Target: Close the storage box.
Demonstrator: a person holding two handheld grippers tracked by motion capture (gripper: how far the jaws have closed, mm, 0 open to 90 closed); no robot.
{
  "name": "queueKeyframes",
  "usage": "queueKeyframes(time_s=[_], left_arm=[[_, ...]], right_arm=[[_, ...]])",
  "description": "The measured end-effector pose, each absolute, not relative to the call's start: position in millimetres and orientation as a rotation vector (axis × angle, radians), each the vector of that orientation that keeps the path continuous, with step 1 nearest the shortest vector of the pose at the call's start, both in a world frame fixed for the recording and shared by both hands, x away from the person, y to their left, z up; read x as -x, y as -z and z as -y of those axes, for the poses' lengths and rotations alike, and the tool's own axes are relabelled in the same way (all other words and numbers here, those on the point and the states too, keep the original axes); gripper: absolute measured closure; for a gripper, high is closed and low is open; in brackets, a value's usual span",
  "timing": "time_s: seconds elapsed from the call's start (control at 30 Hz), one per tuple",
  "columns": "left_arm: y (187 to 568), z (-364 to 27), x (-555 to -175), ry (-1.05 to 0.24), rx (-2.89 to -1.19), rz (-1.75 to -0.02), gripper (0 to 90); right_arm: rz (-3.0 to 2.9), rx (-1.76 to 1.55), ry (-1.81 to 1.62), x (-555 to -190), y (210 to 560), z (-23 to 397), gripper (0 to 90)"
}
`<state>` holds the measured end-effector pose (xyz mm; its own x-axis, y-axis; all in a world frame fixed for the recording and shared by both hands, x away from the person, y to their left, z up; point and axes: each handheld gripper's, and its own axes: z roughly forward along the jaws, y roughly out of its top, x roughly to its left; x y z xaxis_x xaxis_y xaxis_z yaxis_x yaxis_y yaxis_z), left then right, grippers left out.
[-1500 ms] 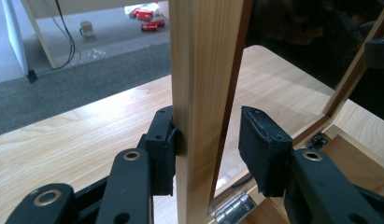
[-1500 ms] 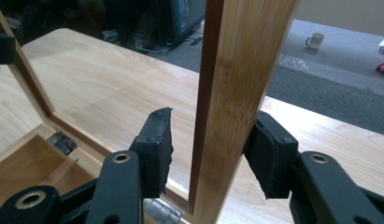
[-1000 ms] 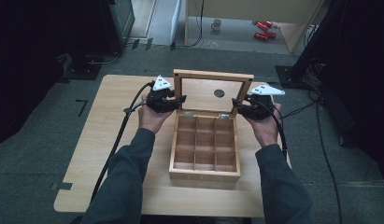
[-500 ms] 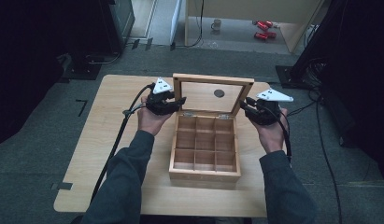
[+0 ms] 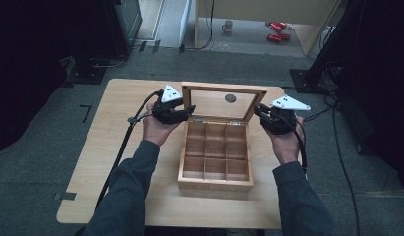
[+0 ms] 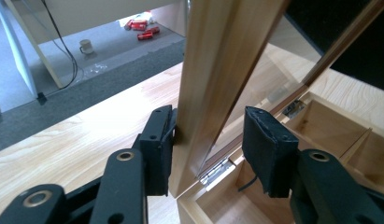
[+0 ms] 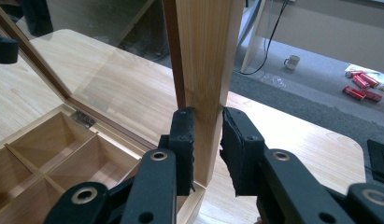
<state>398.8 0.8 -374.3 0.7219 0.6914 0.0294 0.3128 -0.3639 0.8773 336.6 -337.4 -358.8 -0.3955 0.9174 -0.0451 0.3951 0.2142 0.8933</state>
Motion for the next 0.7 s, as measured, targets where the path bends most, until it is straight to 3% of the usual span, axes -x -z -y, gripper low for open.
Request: queueKeyframes(time_s=[0.27, 0.4, 0.7], left_arm=[[364.3, -10.5, -388.8, -0.517, -1.932, -0.756, 48.3], [357.4, -15.1, -383.6, -0.540, -1.901, -0.744, 57.2], [351.0, -16.2, -375.8, -0.566, -1.893, -0.727, 68.5]], right_arm=[[-1.883, -1.217, -1.153, -336.1, 356.9, 337.8, 74.7], [-1.883, -1.217, -1.154, -335.0, 356.7, 337.6, 74.5], [-1.879, -1.213, -1.160, -329.2, 354.1, 337.2, 74.3]])
